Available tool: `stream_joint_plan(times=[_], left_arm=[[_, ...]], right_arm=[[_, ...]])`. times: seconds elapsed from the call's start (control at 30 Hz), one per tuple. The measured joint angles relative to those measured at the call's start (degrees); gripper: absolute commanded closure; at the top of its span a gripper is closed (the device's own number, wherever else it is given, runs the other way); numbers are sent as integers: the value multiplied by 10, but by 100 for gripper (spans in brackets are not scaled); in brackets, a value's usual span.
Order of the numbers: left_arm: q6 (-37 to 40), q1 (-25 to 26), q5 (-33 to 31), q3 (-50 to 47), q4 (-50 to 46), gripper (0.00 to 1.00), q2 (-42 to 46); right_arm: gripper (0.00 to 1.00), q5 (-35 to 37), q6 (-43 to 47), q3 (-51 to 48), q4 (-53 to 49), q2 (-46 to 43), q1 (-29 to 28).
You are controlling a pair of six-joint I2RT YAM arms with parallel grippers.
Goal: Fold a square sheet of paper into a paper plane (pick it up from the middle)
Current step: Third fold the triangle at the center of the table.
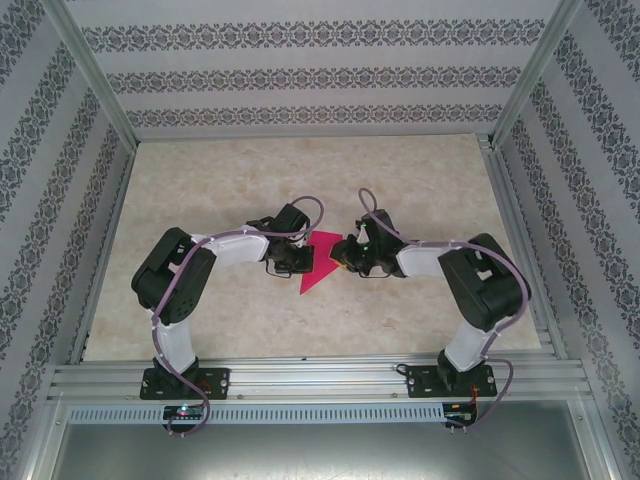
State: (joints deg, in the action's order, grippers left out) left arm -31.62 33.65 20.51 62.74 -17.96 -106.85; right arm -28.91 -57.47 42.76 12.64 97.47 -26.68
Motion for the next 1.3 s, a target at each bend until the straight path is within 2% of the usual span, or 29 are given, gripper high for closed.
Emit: stream_joint_plan(times=[0.17, 0.43, 0.87, 1.3], left_arm=[[10, 0, 2, 0, 4, 92, 0], [14, 0, 3, 0, 5, 88, 0], [14, 0, -3, 0, 7, 88, 0], [13, -5, 0, 0, 8, 88, 0]], right_arm=[[71, 4, 16, -3, -21, -48, 22], [69, -5, 6, -23, -20, -16, 21], [67, -12, 2, -23, -10, 10, 20], [66, -36, -28, -23, 50, 30, 14]])
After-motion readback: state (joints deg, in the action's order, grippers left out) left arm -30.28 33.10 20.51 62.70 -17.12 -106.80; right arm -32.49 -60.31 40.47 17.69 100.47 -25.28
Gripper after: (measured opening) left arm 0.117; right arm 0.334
